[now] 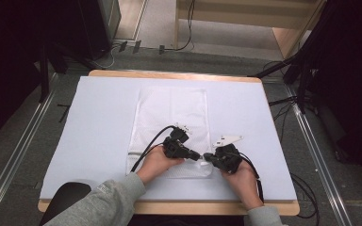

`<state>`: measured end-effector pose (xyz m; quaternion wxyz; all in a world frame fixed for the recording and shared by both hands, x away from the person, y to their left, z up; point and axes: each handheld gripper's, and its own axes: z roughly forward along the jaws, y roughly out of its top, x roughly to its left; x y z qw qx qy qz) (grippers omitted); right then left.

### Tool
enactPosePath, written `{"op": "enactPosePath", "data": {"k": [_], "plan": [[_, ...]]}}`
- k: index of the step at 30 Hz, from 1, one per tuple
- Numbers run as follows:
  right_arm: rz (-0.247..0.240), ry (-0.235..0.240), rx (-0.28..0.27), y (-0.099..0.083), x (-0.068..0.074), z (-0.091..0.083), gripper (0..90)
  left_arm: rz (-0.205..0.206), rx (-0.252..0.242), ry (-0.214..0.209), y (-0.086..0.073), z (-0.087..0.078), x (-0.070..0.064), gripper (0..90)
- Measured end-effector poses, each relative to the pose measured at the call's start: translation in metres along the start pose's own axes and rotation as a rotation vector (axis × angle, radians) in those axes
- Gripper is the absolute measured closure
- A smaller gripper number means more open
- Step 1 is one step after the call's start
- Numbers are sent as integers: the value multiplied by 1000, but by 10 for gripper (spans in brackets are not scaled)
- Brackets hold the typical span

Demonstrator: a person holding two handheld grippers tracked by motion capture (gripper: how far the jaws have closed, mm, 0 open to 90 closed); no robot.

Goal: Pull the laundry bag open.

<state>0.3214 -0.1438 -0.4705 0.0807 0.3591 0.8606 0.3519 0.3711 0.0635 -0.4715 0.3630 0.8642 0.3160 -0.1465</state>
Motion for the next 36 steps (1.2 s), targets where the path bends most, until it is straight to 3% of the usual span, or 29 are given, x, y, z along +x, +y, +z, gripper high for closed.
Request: {"op": "enactPosePath", "data": {"k": [7, 8, 9, 10, 13, 17, 28, 36], "plan": [[-6, 19, -19, -3, -2, 0, 900, -1, 18, 5, 0, -2, 0, 883], [-13, 17, -21, -3, -1, 1, 900, -41, 9, -27, 0, -6, 3, 884], [-14, 15, -19, -3, -1, 0, 900, -41, 9, -27, 0, -6, 3, 884], [-14, 15, -19, -3, -1, 0, 900, -65, 13, -60, 0, -9, 8, 884], [-18, 20, -32, -4, -2, 1, 900, -65, 34, -47, -2, -17, 13, 883], [-27, 28, -44, -6, -3, 1, 900, -25, 53, -23, -3, -18, 8, 882], [-18, 45, -56, -8, -5, 1, 900, -19, 53, -15, -7, -25, 10, 883], [-13, 52, -54, -8, -6, 0, 900, -55, 39, -18, -14, -43, 15, 882]]}}
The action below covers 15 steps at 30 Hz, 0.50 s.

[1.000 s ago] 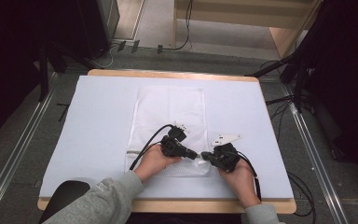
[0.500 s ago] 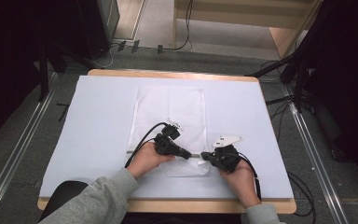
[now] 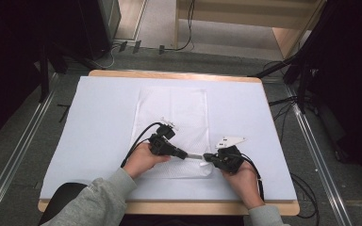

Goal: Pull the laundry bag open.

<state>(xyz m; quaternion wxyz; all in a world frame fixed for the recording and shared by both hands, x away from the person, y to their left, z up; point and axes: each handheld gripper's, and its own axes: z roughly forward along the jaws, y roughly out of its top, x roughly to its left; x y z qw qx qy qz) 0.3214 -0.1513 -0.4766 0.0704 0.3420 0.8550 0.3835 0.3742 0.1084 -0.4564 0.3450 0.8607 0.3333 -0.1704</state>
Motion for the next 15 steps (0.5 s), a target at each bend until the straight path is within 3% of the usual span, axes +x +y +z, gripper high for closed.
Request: {"op": "enactPosePath", "data": {"k": [15], "plan": [[12, 23, 4, 1, -4, 0, 900, -6, -1, 18, -13, -24, 6, 881]]}}
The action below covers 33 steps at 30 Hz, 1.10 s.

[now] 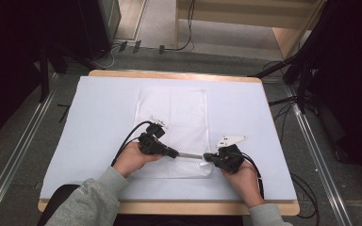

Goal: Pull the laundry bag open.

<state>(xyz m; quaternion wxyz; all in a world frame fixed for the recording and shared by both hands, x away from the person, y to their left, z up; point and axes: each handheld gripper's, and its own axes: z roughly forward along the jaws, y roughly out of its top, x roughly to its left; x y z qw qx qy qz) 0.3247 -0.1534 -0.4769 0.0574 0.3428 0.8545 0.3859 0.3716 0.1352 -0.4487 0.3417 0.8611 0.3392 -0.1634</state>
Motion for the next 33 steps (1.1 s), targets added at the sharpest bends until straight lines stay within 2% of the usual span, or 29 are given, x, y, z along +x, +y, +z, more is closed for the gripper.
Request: {"op": "enactPosePath", "data": {"k": [20, 28, 32, 33], "plan": [[-10, 5, -10, -1, 0, 0, 900, -8, 3, 20, -12, -12, 2, 882], [-5, 7, -7, -1, -1, 0, 900, -14, 5, 36, -19, -23, 8, 881], [-5, 8, -4, 0, 0, 0, 900, -16, 2, 26, -23, -28, 9, 881], [-6, 8, -2, 0, 0, 0, 900, -13, 4, 36, -24, -28, 8, 881]]}}
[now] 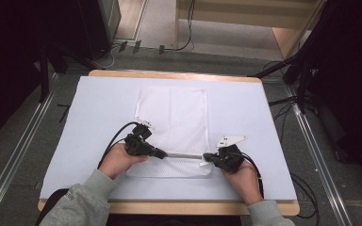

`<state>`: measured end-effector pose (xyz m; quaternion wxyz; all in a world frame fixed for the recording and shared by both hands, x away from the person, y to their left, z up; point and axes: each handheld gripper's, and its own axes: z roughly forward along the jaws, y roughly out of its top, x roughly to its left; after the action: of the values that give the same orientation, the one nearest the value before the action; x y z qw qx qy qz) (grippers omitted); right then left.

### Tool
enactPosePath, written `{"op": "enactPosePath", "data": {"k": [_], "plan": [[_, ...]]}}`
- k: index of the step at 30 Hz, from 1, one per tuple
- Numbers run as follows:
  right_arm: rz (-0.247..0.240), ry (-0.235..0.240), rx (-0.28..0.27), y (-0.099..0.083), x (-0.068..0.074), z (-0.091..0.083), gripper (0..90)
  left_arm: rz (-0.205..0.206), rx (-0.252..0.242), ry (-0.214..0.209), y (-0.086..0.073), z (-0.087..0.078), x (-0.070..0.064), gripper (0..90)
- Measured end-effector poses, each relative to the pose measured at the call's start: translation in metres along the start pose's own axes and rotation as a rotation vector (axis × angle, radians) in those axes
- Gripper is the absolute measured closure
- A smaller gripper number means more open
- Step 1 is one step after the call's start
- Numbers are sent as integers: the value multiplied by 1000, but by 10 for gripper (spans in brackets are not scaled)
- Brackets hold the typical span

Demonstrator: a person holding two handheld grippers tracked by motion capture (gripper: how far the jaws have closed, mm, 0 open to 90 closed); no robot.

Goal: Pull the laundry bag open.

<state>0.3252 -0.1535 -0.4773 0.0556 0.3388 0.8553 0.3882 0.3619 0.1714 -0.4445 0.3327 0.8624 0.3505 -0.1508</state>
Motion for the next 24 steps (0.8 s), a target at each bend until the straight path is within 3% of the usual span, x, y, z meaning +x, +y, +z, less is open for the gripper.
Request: {"op": "enactPosePath", "data": {"k": [7, 24], "plan": [[-4, 0, 0, 0, 0, 0, 900, -36, -9, 5, -4, -7, 7, 882], [-9, 10, 6, 1, -1, 0, 900, -52, -30, 15, -25, -33, 17, 881]]}}
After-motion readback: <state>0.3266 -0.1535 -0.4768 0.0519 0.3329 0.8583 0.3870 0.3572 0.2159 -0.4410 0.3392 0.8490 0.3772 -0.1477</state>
